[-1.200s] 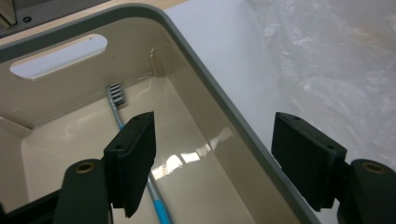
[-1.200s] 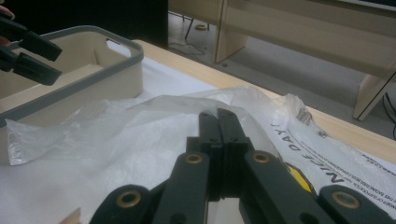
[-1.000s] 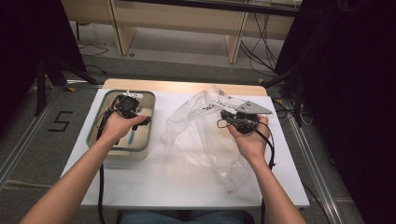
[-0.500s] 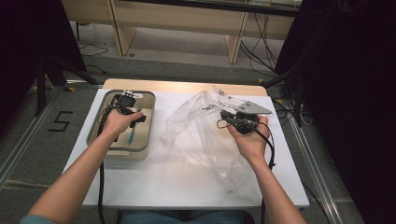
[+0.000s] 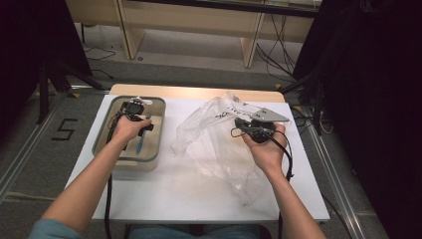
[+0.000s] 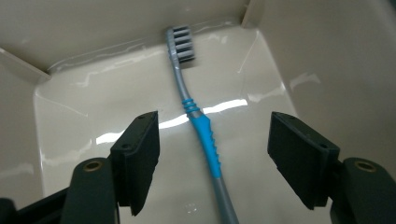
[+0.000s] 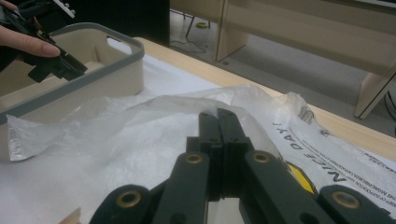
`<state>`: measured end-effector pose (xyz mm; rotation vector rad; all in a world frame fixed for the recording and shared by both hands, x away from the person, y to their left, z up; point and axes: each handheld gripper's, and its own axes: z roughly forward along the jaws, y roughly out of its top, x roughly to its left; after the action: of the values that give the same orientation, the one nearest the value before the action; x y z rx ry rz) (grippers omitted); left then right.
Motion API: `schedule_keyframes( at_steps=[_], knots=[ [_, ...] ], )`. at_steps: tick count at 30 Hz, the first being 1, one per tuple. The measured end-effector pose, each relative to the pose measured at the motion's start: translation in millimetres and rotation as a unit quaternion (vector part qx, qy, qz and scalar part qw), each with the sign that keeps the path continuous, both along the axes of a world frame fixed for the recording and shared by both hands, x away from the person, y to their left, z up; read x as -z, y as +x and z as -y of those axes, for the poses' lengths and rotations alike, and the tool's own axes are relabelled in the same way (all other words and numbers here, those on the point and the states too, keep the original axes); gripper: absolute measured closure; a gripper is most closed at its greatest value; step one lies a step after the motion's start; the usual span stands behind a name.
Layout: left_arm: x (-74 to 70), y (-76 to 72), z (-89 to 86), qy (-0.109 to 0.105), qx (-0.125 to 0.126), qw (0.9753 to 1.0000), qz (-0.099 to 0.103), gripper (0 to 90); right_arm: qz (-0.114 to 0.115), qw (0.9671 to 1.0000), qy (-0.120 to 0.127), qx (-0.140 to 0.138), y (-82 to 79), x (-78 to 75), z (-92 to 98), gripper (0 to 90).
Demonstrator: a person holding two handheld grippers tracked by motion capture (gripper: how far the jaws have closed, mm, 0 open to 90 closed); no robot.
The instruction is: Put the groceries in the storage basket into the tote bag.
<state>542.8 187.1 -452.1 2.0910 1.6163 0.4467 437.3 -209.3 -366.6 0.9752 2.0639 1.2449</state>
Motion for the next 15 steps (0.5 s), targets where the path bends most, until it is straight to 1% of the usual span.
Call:
schedule_keyframes(
  at_steps=[5,8,12,15],
  knots=[
    [3.7,2.3,-0.5,-0.001,-0.005,1.0000,-0.007,34.8,0.001,1.0000,0.000,-0.001,0.1,0.1,-0.5,90.0],
    [6.5,3.8,-0.9,0.003,-0.006,0.9999,-0.014,35.9,0.000,1.0000,-0.001,-0.002,0.0,0.2,-0.5,90.0],
    [11.0,6.1,-0.7,0.001,-0.013,0.9996,-0.024,37.4,0.000,1.0000,0.000,-0.002,0.1,0.1,-0.6,90.0],
    [11.9,6.9,0.7,0.001,-0.014,0.9996,-0.024,39.2,0.000,1.0000,0.000,-0.001,-0.1,-0.2,-0.2,90.0]
  ],
)
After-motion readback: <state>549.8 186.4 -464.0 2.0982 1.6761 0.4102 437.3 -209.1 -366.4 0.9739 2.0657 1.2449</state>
